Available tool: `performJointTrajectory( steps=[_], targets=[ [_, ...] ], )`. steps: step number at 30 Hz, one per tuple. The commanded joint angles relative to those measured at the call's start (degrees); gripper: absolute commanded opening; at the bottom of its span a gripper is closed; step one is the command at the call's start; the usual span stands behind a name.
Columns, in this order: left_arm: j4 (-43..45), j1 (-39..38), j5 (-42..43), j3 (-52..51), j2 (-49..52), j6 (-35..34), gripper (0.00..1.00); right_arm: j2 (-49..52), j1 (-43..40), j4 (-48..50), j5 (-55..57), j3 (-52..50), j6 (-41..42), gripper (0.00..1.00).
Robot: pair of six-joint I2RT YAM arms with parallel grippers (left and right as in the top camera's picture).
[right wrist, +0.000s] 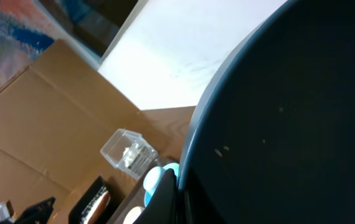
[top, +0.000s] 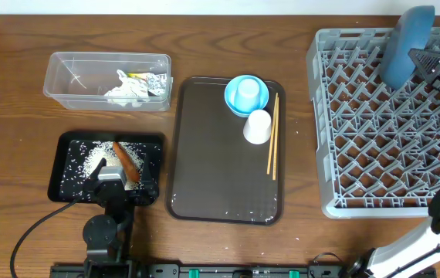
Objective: Sort waste into correct bins and load items into the dishwasher rack
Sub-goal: 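Lift the blue plate and carry it right into the dish rack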
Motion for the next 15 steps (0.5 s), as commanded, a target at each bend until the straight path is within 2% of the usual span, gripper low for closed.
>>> performJointTrajectory(
  steps=[1,4,6,9,11,15],
  targets=[
    [-0.9,0.3,-0.7,-1.6,-0.4,0.0,0.98,0.8,-1.7,3.1,0.8,0.7,6.8,0.08],
    [-0.9,0.3,-0.7,-1.6,-0.4,0.0,0.98,0.8,-3.3,9.3,0.8,0.8,14.3,0.22],
    [-0.9,0.3,-0.7,-1.6,-0.4,0.0,0.98,0.8,-4.7,15.6,0.5,0.8,20.8,0.37],
    [-0.9,0.3,-0.7,-1.6,-0.4,0.0,0.98,0.8,-6.7,25.6,-0.1,0.8,30.3,0.41],
    [-0.9,0.3,-0.7,-1.6,-0.4,0.0,0.98,0.8,-8.0,32.7,-0.5,0.9,36.3,0.40],
    [-0.9,0.3,-0.7,-1.6,-0.4,-0.1,0.98,0.8,-10.1,36.9,-1.4,1.2,40.7,0.39]
  ],
)
